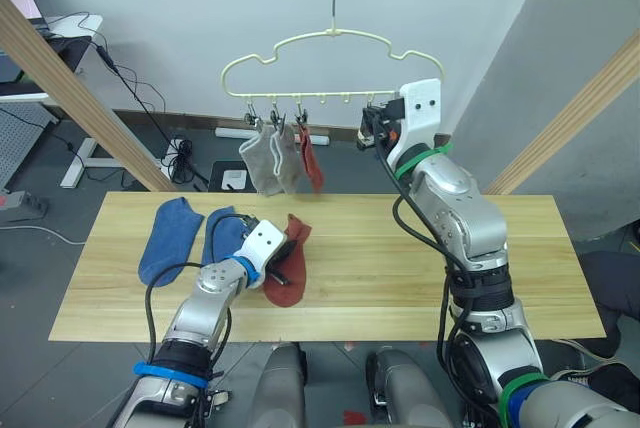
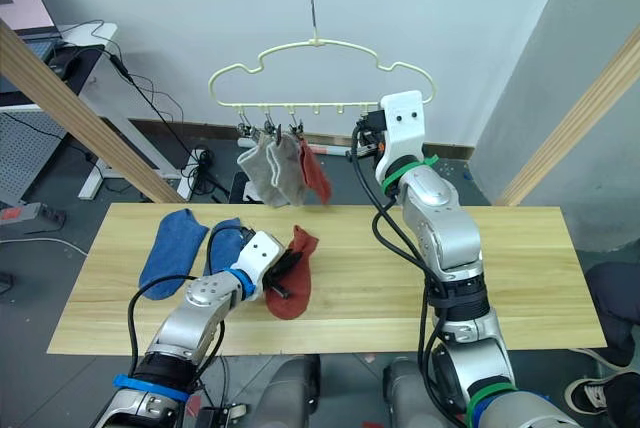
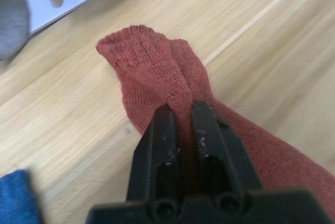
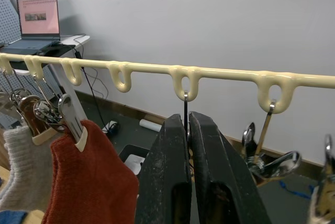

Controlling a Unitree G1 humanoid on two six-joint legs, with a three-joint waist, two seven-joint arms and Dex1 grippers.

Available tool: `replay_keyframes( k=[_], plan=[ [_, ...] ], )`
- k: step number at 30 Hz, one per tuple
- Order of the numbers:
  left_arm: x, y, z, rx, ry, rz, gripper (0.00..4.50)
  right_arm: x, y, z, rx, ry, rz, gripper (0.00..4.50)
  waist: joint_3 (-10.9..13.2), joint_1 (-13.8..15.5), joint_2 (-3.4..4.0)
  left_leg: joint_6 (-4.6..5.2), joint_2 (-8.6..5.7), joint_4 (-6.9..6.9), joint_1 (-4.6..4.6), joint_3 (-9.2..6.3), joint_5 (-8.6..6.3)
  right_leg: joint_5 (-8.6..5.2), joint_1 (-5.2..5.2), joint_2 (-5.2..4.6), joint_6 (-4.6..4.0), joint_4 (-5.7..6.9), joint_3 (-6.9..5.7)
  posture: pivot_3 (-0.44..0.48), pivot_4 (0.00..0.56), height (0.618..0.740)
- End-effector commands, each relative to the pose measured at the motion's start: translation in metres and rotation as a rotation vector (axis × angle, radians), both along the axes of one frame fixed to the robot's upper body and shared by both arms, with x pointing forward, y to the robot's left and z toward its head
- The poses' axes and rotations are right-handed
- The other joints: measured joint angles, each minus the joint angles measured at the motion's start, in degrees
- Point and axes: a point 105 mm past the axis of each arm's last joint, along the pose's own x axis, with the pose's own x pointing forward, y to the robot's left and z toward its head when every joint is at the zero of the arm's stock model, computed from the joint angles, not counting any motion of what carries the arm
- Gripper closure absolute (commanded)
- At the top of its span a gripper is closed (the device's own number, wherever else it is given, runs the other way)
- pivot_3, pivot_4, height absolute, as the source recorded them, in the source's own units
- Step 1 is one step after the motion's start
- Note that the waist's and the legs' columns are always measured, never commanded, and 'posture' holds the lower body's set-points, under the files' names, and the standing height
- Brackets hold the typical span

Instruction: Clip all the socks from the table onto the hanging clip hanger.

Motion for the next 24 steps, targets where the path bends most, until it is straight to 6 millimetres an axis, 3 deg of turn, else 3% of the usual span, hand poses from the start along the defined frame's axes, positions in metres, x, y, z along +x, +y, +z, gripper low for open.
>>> replay_keyframes(
  k=[1, 7, 11, 17, 24],
  plan=[
    [-0.002, -0.007, 0.040, -0.053, -0.144, -0.092, 4.50, -0.005, -0.008, 0.009, 0.020, -0.019, 0.031, 4.50, 0.00, 0.01, 0.00, -0.01, 0.01, 0.00, 0.00, 0.00, 0.00, 0.00, 0.00, 0.00, 0.00, 0.00, 0.00, 0.078, 0.256, 0.740],
    [-0.018, -0.038, 0.098, -0.203, -0.333, -0.305, 4.50, -0.006, -0.023, 0.009, 0.056, 0.082, 0.113, 4.50, 0.00, 0.09, 0.00, -0.01, 0.02, 0.00, 0.00, 0.02, 0.03, 0.00, 0.04, 0.00, 0.00, 0.00, -0.01, 0.078, 0.249, 0.740],
    [-0.025, -0.054, 0.116, -0.289, -0.376, -0.403, 4.50, -0.009, -0.024, 0.012, 0.155, 0.193, 0.180, 4.50, 0.00, 0.05, 0.00, 0.03, 0.01, 0.01, 0.00, 0.03, 0.05, 0.00, 0.06, 0.00, 0.00, -0.01, -0.02, 0.072, 0.243, 0.740],
    [-0.019, -0.079, 0.114, -0.294, -0.422, -0.485, 4.50, -0.016, -0.024, 0.019, 0.290, 0.336, 0.290, 4.50, -0.01, 0.04, 0.00, 0.10, -0.04, 0.02, 0.00, 0.04, 0.10, 0.00, 0.07, 0.01, 0.00, 0.04, -0.05, 0.056, 0.235, 0.740],
    [-0.005, -0.088, 0.114, -0.263, -0.417, -0.473, 4.50, -0.019, -0.024, 0.028, 0.327, 0.373, 0.319, 4.50, -0.01, -0.05, 0.01, 0.13, -0.07, 0.03, -0.04, 0.07, 0.11, 0.00, 0.03, 0.07, 0.00, 0.05, -0.04, 0.050, 0.241, 0.740]
  ],
)
